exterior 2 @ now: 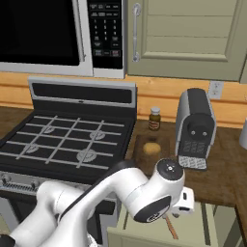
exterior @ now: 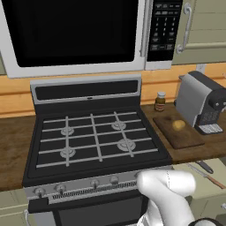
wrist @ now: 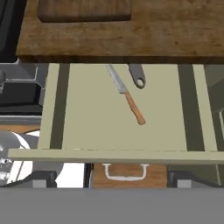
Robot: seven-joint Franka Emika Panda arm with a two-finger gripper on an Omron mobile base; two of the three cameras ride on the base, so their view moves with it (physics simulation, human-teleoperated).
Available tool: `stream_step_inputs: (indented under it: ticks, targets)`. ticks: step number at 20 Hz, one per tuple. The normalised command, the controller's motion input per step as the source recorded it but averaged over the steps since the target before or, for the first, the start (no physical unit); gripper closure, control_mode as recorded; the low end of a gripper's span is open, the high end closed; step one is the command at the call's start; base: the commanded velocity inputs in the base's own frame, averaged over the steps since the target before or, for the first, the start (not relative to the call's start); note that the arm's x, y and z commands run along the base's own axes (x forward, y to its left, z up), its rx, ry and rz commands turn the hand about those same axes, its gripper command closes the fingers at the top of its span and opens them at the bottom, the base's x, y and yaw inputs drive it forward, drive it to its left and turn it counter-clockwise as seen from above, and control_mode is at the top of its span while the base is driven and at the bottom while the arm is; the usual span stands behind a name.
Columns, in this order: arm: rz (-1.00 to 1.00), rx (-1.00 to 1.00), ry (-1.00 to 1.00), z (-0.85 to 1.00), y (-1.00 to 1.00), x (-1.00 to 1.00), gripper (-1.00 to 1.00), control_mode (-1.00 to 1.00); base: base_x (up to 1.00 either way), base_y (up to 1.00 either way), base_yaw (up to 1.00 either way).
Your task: Place the appropriate cutting tool for cutting the potato skin on the cutting board.
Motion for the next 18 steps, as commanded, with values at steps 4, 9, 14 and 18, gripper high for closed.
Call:
stream_step_inputs:
  ticks: [4,9,14,18]
  targets:
    - [-0.08,-0.01,0.13,-0.56,-0.03,0.02,-1.00,-1.00,0.00,0.00,0.00]
    - [-0.10,0.00,0.02,-0.49,-0.04,0.00,-1.00,-1.00,0.00,0.00,0.00]
    - [-0.06,0.00,0.04,-0.23,-0.02,0.14,-1.00,-1.00,0.00,0.00,0.00]
    - [0.00,0.00,0.09,-0.14,-0.06,0.19,-1.00,-1.00,0.00,0.00,0.00]
